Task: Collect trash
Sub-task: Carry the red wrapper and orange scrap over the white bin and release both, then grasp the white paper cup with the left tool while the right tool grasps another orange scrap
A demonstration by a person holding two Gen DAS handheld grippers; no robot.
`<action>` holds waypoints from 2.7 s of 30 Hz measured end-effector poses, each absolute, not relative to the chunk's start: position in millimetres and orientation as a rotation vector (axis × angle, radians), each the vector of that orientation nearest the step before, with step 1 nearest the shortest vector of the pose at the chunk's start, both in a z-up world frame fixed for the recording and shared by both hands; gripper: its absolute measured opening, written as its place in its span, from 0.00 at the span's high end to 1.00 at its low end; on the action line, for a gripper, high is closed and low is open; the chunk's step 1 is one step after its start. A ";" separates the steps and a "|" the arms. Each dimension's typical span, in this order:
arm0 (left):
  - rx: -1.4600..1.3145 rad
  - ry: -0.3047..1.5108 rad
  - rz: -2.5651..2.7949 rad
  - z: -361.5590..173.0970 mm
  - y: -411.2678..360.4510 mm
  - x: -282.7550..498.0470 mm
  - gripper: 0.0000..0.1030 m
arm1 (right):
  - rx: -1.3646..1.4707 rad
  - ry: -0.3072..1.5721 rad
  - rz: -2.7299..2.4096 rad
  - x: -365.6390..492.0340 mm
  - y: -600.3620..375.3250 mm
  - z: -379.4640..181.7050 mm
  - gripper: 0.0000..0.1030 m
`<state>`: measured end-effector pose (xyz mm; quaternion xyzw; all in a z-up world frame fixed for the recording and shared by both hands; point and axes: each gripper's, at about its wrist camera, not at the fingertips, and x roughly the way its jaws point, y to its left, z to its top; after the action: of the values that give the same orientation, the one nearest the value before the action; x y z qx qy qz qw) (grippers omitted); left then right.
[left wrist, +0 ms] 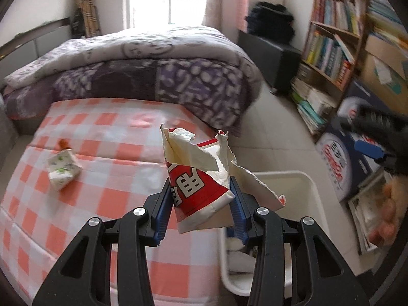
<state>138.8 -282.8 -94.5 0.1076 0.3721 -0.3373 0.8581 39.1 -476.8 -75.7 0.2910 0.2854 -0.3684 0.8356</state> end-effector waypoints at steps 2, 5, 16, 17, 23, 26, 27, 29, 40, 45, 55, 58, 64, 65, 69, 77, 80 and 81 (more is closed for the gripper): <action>0.242 0.792 -0.746 -98.0 -292.6 130.5 0.58 | 0.639 0.587 -0.817 32.1 -483.1 -76.1 0.13; 0.249 0.816 -0.797 -102.6 -303.8 120.5 0.58 | 0.671 0.588 -0.832 25.7 -494.1 -77.9 0.12; 0.184 0.927 -0.911 -112.3 -313.6 115.2 0.39 | 0.710 0.563 -0.831 17.1 -502.8 -75.0 0.10; 0.183 0.919 -0.890 -110.9 -309.1 120.2 0.38 | 0.714 0.567 -0.824 18.6 -502.5 -76.4 0.10; 0.162 0.907 -0.664 -111.7 -277.9 166.5 0.21 | 0.715 0.621 -0.741 42.1 -484.9 -86.1 0.10; 0.166 0.925 -0.500 -121.2 -257.0 203.0 0.16 | 0.694 0.654 -0.698 56.6 -470.8 -90.4 0.09; 0.169 0.928 -0.456 -124.8 -249.9 214.5 0.15 | 0.688 0.663 -0.686 60.3 -467.9 -91.8 0.08; 0.206 0.938 -0.323 -135.0 -234.5 244.0 0.13 | 0.678 0.688 -0.663 69.2 -460.5 -95.2 0.08; 0.774 0.814 -0.264 -189.4 -197.4 322.9 0.12 | 0.662 0.803 -0.488 115.4 -416.8 -108.1 0.07; 0.975 0.821 -0.411 -204.5 -194.6 352.8 0.09 | 0.642 0.843 -0.453 136.1 -399.3 -113.7 0.07; 0.761 0.992 -0.611 -209.9 -134.9 400.9 0.14 | 0.486 0.939 -0.428 186.3 -352.8 -140.1 0.07; 0.628 0.970 -0.600 -204.1 -96.8 398.0 0.22 | 0.354 0.940 -0.397 207.1 -325.4 -143.6 0.07; 0.403 0.928 -0.514 -191.1 -10.4 385.0 0.27 | 0.221 0.922 -0.216 278.0 -256.6 -158.6 0.08; 0.376 0.920 -0.488 -190.4 5.9 381.0 0.27 | 0.194 0.905 -0.178 297.3 -241.9 -162.0 0.09; 0.272 0.893 -0.388 -187.8 58.9 369.5 0.27 | 0.075 0.856 -0.064 360.1 -197.3 -171.9 0.22; 0.065 0.844 -0.266 -188.2 120.1 352.7 0.27 | -0.025 0.926 -0.070 440.2 -154.8 -209.1 0.44; 0.041 0.821 -0.243 -186.4 121.0 352.5 0.27 | -0.054 0.916 -0.072 444.1 -146.5 -214.4 0.82; 0.036 0.814 -0.238 -185.5 121.8 351.4 0.27 | -0.043 0.921 -0.071 442.6 -144.7 -213.0 0.83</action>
<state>351.4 121.8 -185.5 0.0173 0.3950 -0.1154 0.9112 442.6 -144.7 -213.0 -0.0207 0.4441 -0.0343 0.8951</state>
